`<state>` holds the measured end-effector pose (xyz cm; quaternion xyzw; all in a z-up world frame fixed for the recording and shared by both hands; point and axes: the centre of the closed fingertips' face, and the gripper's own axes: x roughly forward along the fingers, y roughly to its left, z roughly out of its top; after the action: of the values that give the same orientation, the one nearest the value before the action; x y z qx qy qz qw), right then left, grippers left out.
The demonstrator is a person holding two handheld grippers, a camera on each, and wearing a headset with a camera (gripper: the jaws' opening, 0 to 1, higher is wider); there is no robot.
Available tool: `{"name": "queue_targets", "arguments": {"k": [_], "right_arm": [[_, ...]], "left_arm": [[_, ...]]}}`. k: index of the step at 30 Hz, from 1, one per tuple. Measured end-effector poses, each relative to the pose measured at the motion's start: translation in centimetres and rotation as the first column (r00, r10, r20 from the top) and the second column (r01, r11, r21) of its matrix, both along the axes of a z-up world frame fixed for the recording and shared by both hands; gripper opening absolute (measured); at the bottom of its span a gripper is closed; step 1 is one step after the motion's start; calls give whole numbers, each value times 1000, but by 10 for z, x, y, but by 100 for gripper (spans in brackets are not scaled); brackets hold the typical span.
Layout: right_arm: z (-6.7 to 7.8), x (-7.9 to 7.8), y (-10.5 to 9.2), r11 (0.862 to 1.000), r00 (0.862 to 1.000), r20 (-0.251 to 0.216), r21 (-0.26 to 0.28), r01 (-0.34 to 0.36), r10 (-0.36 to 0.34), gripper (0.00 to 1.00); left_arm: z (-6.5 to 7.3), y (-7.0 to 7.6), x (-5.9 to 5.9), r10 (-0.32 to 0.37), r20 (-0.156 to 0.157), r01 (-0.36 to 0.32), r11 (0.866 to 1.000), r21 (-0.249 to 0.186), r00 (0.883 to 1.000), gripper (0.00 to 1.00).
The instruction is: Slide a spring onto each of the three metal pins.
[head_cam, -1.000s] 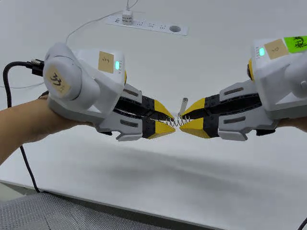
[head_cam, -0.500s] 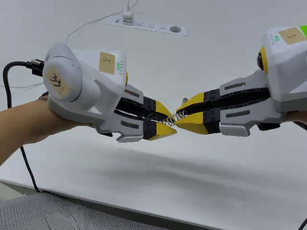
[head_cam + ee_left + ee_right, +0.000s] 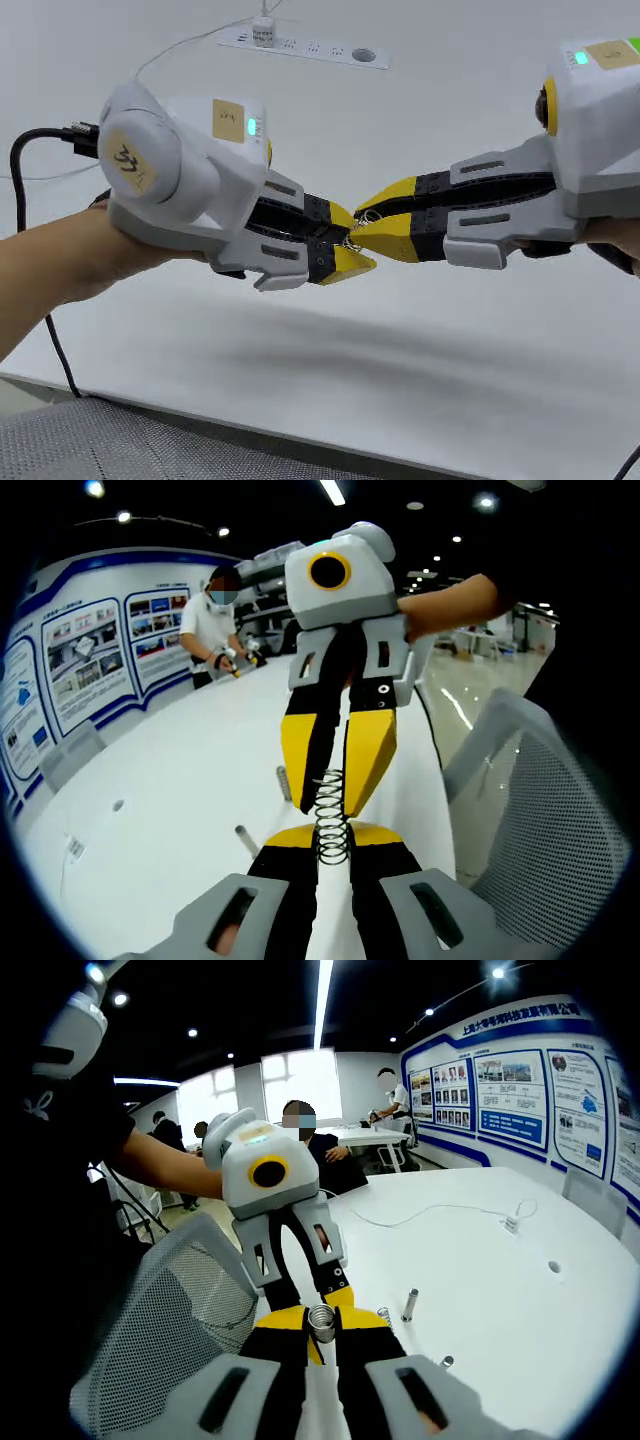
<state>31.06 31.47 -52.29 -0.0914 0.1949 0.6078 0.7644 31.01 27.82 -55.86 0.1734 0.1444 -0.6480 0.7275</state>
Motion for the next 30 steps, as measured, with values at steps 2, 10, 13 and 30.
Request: {"name": "queue_targets", "arguments": {"k": [2, 10, 13, 30], "right_arm": [[1, 0, 0, 1000, 1000, -1, 7, 5, -5, 10], [7, 8, -1, 999, 999, 6, 9, 39, -39, 10], [14, 15, -3, 999, 999, 19, 18, 48, -49, 10], [-4, 99, -47, 948, 957, 86, -135, 287, -278, 10]], "left_arm": [[0, -1, 0, 1, 0, -1, 1000, -3, 1000, 11], [2, 1, 5, 32, 3, -32, 999, -24, 999, 13], [3, 5, 11, 51, 6, -51, 998, -24, 999, 15], [-10, 46, 27, 168, 2, -168, 986, 17, 986, 40]]}}
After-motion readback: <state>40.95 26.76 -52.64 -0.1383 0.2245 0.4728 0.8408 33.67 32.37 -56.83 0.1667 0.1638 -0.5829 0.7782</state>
